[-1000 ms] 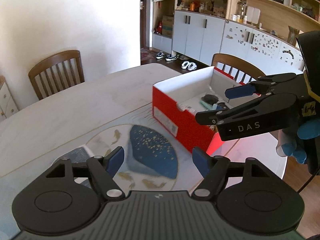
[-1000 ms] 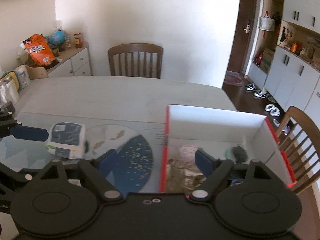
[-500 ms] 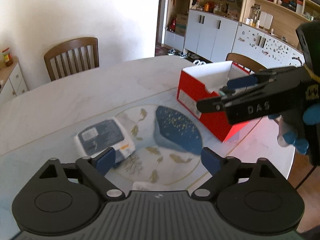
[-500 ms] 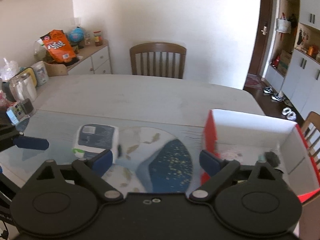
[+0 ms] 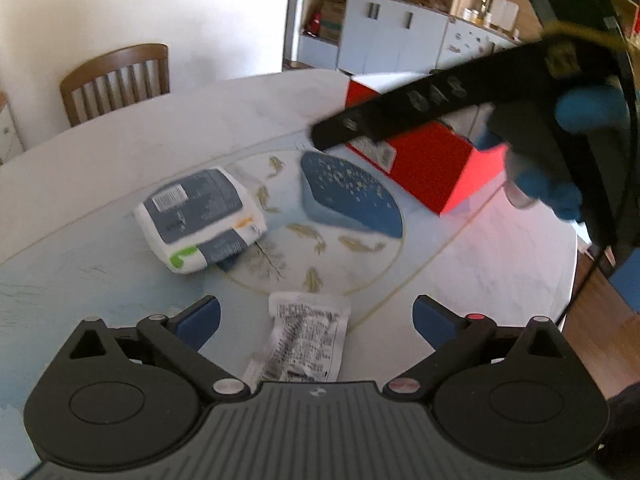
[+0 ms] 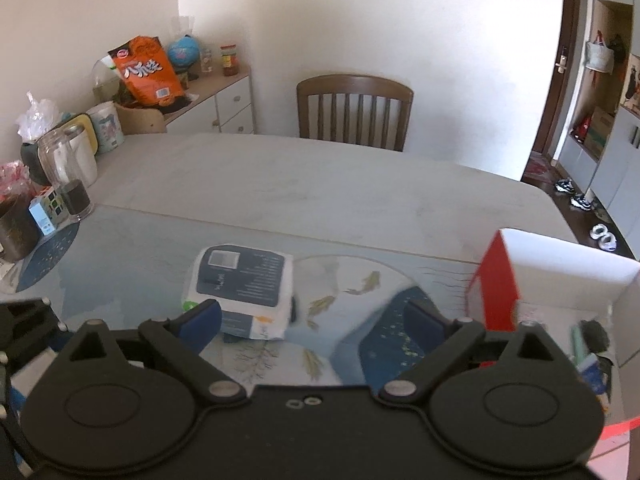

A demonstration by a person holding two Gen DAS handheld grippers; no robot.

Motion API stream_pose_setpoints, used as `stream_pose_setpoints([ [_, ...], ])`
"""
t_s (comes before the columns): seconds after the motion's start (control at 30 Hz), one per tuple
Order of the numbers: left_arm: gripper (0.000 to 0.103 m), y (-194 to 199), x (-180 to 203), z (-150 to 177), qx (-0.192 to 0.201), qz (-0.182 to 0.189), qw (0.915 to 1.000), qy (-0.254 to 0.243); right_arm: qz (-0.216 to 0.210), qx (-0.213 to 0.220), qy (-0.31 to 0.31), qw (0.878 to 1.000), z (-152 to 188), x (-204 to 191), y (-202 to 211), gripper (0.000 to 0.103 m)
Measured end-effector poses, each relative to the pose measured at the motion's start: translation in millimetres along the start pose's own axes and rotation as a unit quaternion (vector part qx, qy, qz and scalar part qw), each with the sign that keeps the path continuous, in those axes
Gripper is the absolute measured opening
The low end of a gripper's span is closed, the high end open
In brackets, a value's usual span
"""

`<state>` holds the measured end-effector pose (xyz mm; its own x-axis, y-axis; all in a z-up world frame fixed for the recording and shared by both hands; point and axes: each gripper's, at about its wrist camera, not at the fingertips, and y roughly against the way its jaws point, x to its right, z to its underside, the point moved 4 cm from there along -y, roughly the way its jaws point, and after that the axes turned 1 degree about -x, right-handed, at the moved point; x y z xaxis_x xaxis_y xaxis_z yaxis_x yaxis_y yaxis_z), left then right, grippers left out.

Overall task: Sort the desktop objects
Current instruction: 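Grasp the clear printed snack bag with left tool while right tool grasps the tissue pack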

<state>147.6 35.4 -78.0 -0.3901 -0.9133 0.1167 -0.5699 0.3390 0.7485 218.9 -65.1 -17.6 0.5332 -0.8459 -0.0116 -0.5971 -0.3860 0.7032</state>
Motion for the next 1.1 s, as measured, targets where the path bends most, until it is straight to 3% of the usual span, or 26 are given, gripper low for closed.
stream_pose_setpoints([
  [0.3,0.103,-25.0,-12.8,23.3,-0.021,0.008,0.9997,-0.010,-0.007,-0.018,0.004,1.000,1.3,-23.1,-35.4,0.098],
  [0.4,0.103,-31.4,-15.4,27.7,-0.024,0.008,0.9996,-0.009,0.010,-0.019,0.002,1.000,1.1,-28.9,-48.1,0.100],
  [1.1,0.102,-44.8,-16.5,34.1,0.005,0.016,0.9991,-0.038,0.014,-0.040,0.025,0.999,-10.4,-62.0,-112.1,0.103],
])
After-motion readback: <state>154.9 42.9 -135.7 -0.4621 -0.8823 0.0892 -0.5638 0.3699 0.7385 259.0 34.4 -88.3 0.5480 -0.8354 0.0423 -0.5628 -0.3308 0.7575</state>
